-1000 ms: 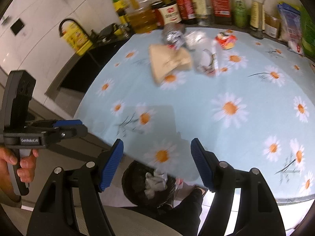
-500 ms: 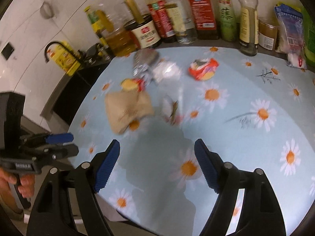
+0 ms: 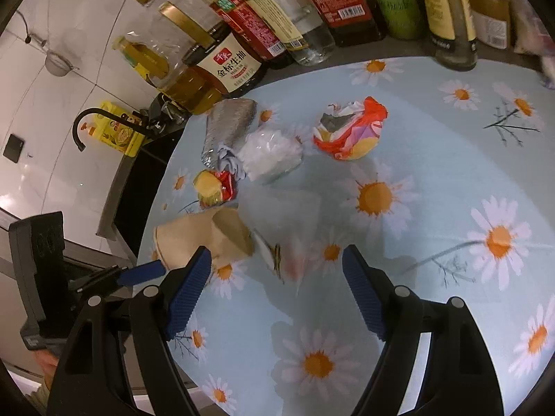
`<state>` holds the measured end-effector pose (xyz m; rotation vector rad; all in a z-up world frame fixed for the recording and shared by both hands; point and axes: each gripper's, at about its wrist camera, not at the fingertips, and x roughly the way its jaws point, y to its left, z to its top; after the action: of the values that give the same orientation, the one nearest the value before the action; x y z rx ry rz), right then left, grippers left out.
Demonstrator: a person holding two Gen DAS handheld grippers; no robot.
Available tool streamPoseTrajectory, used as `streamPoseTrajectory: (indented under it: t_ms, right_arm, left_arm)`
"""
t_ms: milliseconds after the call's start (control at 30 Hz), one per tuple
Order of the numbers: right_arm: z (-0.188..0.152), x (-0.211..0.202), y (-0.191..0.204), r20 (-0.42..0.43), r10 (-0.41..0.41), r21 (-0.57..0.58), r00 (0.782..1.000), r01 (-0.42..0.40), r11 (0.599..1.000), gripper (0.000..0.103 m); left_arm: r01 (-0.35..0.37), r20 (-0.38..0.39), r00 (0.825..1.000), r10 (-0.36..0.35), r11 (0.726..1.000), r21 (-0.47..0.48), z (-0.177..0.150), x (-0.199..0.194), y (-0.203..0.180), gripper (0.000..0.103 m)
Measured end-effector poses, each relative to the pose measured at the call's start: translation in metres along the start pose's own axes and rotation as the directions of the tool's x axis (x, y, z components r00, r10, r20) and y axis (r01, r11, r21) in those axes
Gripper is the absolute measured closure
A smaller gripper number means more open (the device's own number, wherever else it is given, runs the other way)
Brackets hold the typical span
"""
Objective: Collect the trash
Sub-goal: 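Raise both tools to the table, left tool approaching the brown paper cup, then grasp the brown paper cup with the left tool while the right tool grasps the clear plastic cup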
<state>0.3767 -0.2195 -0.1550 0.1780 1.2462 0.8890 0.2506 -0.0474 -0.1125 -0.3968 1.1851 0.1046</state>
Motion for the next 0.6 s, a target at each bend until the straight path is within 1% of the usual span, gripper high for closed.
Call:
streamPoseTrajectory:
  t_ms: [100, 333, 533, 600]
  right_arm:
    - [0.008, 0.008, -0.006, -0.019, 0.018, 0.007, 1.0, -0.018, 1.0, 0.025]
    - [0.021, 0.017, -0.017, -0.054, 0.075, 0.031, 0.996, -0.073, 0.997, 0.026]
    - [0.025, 0.026, -0.019, -0.087, 0.101, 0.024, 0.991, -0.1, 0.995, 0.026]
    - [0.026, 0.029, -0.019, -0.094, 0.102, 0.024, 0.99, -0.1, 0.995, 0.032]
  left_arm:
    - [-0.005, 0.003, 1.0, 0.005, 1.0, -0.01, 0.005, 0.005, -0.003, 0.035]
    - [0.027, -0.01, 1.0, -0.027, 0.999, -0.039, 0.014, 0.018, -0.009, 0.035]
    - [0.01, -0.024, 1.0, -0.011, 0.999, -0.05, 0.017, 0.027, -0.01, 0.035]
    - [0.005, -0.024, 1.0, -0.006, 0.999, -0.052, 0.019, 0.029, -0.01, 0.035]
